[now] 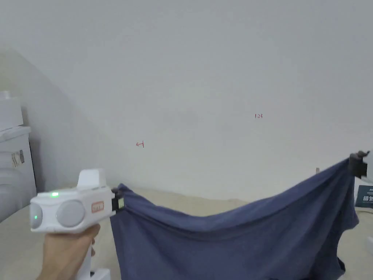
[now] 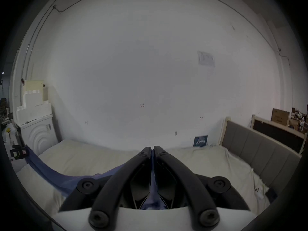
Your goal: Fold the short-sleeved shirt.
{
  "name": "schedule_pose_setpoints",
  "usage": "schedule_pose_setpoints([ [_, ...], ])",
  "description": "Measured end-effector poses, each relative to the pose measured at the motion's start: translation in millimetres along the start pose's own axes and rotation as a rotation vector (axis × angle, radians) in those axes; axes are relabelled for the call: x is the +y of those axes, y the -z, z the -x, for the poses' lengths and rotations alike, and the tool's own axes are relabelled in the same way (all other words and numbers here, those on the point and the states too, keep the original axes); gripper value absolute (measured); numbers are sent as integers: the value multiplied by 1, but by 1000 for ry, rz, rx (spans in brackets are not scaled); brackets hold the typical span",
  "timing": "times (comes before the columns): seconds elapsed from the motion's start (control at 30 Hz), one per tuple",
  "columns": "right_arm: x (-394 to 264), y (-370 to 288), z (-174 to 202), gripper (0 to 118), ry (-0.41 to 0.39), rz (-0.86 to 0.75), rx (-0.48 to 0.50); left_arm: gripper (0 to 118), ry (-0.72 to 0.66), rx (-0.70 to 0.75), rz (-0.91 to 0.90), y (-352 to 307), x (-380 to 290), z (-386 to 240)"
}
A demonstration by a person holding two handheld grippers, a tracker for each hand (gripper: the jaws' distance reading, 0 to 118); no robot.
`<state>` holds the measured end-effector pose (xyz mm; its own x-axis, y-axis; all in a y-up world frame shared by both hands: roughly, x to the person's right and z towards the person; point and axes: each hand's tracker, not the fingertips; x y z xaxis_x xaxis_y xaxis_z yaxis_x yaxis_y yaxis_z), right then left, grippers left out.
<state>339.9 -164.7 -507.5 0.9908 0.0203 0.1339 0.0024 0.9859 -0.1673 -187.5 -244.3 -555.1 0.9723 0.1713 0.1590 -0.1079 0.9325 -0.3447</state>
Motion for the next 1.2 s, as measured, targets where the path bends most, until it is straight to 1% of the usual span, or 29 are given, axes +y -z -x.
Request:
schedule_pose_setpoints([
  [0.03, -20, -14, -4, 1, 28, -6, 11, 5, -11, -10, -1, -6, -16, 6],
  [0.07, -37, -33, -4, 1, 26, 13, 21, 5, -4, -1, 0, -18, -35, 5],
  [0.13, -76, -72, -11, 1, 51, 12, 43, 5, -6, -39, 19, -48, -72, 7],
  [0.17, -95, -95, -15, 2, 53, 53, 60, 5, -41, -74, 26, -69, -95, 11],
  [0.23, -135, -137, -23, 1, 143, 65, 37, 5, -104, -103, 80, -103, -135, 19],
  [0.27, -156, -159, -28, 1, 146, 125, 61, 5, -158, -125, 125, -119, -157, 25],
  [0.3, -180, -181, -31, 1, 183, 119, 28, 5, -175, -124, 162, -136, -180, 30],
  [0.33, -202, -200, -35, 1, 204, 179, 23, 5, -177, -106, 184, -153, -201, 34],
  [0.37, -224, -223, -39, 1, 209, 199, 44, 5, -186, -87, 184, -172, -224, 37],
  [0.4, -243, -242, -41, 1, 215, 204, 13, 5, -216, -92, 216, -187, -240, 42],
  [0.43, -261, -262, -43, 1, 225, 252, 8, 5, -215, -124, 233, -205, -259, 42],
  [0.47, -275, -276, -47, 1, 231, 270, 4, 5, -208, -97, 232, -219, -273, 42],
  [0.5, -288, -292, -48, 1, 234, 301, -22, 5, -195, -86, 249, -230, -284, 43],
  [0.53, -297, -307, -50, 1, 218, 326, -20, 5, -195, -84, 277, -241, -295, 45],
  [0.6, -314, -333, -56, 1, 227, 343, -45, 5, -225, -55, 251, -265, -309, 49],
  [0.63, -321, -344, -61, 1, 237, 376, -53, 5, -263, -69, 283, -273, -313, 54],
  [0.67, -328, -355, -65, 1, 258, 384, -78, 5, -266, -41, 269, -283, -319, 54],
  [0.7, -334, -362, -68, 1, 289, 385, -90, 5, -260, -43, 270, -291, -323, 53],
  [0.87, -347, -373, -76, 1, 265, 427, -120, 5, -197, -46, 325, -305, -335, 47],
  [0.97, -351, -373, -75, 1, 252, 457, -120, 5, -239, -39, 347, -306, -339, 50],
  [1.03, -353, -374, -75, 1, 216, 465, -133, 5, -214, -26, 343, -309, -342, 50],
  [1.13, -362, -369, -77, 1, 198, 480, -127, 5, -213, -20, 359, -308, -346, 51],
  [1.17, -363, -366, -78, 2, 185, 497, -118, 7, -206, -22, 370, -306, -344, 50],
  [1.2, -363, -364, -78, 4, 163, 529, -112, 20, -189, 9, 385, -307, -341, 49],
])
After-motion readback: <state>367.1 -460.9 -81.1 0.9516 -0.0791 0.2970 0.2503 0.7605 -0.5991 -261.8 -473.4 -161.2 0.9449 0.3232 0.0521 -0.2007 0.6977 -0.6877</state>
